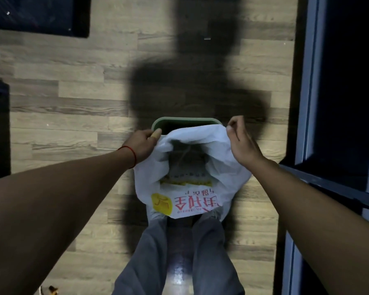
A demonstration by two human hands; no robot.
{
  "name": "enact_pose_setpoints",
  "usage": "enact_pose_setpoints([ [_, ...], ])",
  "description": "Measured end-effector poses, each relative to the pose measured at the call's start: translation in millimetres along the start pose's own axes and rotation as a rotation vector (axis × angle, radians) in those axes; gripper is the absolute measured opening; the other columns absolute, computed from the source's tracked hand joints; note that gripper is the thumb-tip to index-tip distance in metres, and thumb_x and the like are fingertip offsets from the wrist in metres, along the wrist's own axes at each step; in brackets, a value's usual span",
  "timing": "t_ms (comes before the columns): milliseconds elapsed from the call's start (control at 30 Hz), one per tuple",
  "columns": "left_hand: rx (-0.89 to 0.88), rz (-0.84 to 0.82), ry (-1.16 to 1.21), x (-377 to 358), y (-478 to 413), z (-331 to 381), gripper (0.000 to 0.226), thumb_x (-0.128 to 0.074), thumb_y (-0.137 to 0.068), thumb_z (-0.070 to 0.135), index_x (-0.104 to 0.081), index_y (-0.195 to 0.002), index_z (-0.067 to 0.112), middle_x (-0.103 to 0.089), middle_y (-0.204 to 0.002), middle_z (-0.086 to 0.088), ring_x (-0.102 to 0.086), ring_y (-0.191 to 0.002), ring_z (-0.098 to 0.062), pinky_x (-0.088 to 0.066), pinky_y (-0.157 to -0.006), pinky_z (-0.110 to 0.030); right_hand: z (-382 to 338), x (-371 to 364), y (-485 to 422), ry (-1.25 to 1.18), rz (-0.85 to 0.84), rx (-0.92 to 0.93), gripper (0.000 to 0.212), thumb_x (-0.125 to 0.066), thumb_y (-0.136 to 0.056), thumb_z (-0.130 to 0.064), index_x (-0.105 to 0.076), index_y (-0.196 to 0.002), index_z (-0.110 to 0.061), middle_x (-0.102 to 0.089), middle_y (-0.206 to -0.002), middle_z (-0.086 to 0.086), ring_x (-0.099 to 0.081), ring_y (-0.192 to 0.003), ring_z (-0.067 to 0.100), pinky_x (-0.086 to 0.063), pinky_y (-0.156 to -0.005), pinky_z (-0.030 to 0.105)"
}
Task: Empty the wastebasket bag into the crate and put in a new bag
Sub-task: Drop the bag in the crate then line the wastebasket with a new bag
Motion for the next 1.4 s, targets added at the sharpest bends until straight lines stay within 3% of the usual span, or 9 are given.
enact_pose_setpoints([
  [200, -0.012, -0.099, -0.321, 5.6, 2.6, -11.0, 0.026, -0.062, -0.088, 0.038, -0.059, -0.076, 0.015, -0.058, -0.076, -0.006, -0.053, -0.076, -0.024, -0.037, -0.058, -0.029, 3.9, -9.1, -6.3, 0.111, -0.107, -0.067, 0.026, -0.028, -0.103, -0.032, -0.052, -0.1, -0.021, -0.058, -0.097, 0.003, -0.056, -0.096, 0.027, -0.041, -0.085, 0.041],
  [300, -0.072, 0.001, -0.332, 18.1, 4.5, -7.0, 0.026, -0.066, -0.085, 0.036, -0.063, -0.094, 0.012, -0.062, -0.093, -0.009, -0.057, -0.088, -0.027, -0.041, -0.073, -0.031, 3.2, -9.6, -9.8, 0.294, -0.176, -0.088, 0.04, -0.021, -0.104, -0.035, -0.059, -0.106, -0.024, -0.064, -0.113, 0.006, -0.053, -0.114, 0.031, -0.029, -0.103, 0.044],
  [567, -0.234, 0.229, -0.299, 33.0, 5.8, 5.2, 0.063, -0.068, -0.083, 0.031, -0.043, -0.137, 0.012, -0.044, -0.133, -0.015, -0.055, -0.109, -0.036, -0.048, -0.087, -0.042, -2.0, 4.6, -22.8, 0.326, -0.19, 0.021, 0.025, -0.045, -0.089, -0.058, -0.047, -0.103, -0.037, -0.061, -0.102, 0.0, -0.054, -0.104, 0.026, -0.042, -0.094, 0.05],
  [800, -0.216, 0.19, -0.316, 12.2, -18.5, 0.1, 0.079, -0.07, -0.081, 0.034, -0.029, -0.147, 0.018, -0.036, -0.139, -0.013, -0.053, -0.111, -0.036, -0.045, -0.086, -0.04, 14.4, -0.8, -40.8, 0.526, 0.008, -0.027, 0.018, -0.042, -0.098, -0.029, -0.046, -0.114, -0.022, -0.061, -0.114, 0.01, -0.043, -0.117, 0.032, -0.029, -0.098, 0.046],
  [933, -0.171, 0.221, -0.248, 10.7, -36.6, -10.1, 0.087, -0.074, -0.078, 0.032, -0.024, -0.148, 0.019, -0.034, -0.14, -0.015, -0.05, -0.116, -0.035, -0.044, -0.09, -0.04, 30.0, -6.5, -59.9, 0.428, 0.124, -0.127, 0.013, -0.046, -0.096, -0.035, -0.047, -0.103, -0.023, -0.062, -0.112, 0.008, -0.044, -0.118, 0.033, -0.03, -0.099, 0.045],
  [1067, -0.12, 0.215, -0.125, 8.6, -48.9, -29.4, 0.078, -0.078, -0.074, 0.033, -0.041, -0.141, 0.019, -0.047, -0.136, -0.015, -0.05, -0.121, -0.03, -0.04, -0.093, -0.03, 48.2, -5.6, -76.9, 0.244, 0.177, -0.237, 0.025, -0.055, -0.091, -0.044, -0.057, -0.102, -0.022, -0.064, -0.112, 0.007, -0.052, -0.114, 0.031, -0.029, -0.085, 0.035],
  [1133, -0.106, 0.178, -0.105, 6.4, -52.8, -39.9, 0.074, -0.077, -0.071, 0.042, -0.048, -0.137, 0.024, -0.054, -0.13, -0.015, -0.054, -0.118, -0.029, -0.041, -0.09, -0.029, 56.5, -5.3, -79.7, 0.328, 0.169, -0.236, 0.021, -0.056, -0.091, -0.04, -0.057, -0.101, -0.021, -0.064, -0.111, 0.008, -0.05, -0.116, 0.032, -0.03, -0.093, 0.039],
  [1267, -0.073, 0.04, -0.184, -3.7, -49.2, -62.2, 0.088, -0.053, -0.065, 0.073, -0.029, -0.144, 0.044, -0.052, -0.13, -0.018, -0.054, -0.117, -0.033, -0.045, -0.095, -0.037, 68.0, -9.4, -67.7, 0.322, 0.185, -0.204, 0.03, -0.049, -0.095, -0.041, -0.055, -0.117, -0.022, -0.06, -0.123, 0.009, -0.045, -0.123, 0.034, -0.034, -0.103, 0.047],
  [1400, -0.078, 0.197, 0.028, 10.8, -20.8, -64.0, 0.066, -0.051, -0.088, 0.055, -0.024, -0.146, 0.041, -0.048, -0.136, -0.006, -0.052, -0.119, -0.025, -0.044, -0.099, -0.038, 79.7, 4.7, -26.3, -0.083, 0.366, -0.291, 0.044, -0.04, -0.099, -0.041, -0.038, -0.14, -0.025, -0.049, -0.142, 0.005, -0.049, -0.125, 0.025, -0.041, -0.099, 0.039],
])
Point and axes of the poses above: each hand's wrist, its own y-axis away from the middle knuckle, its own x-axis out of the back of the hand, z = x × y, the point moved 10 cm from there along -y, towards the middle knuckle
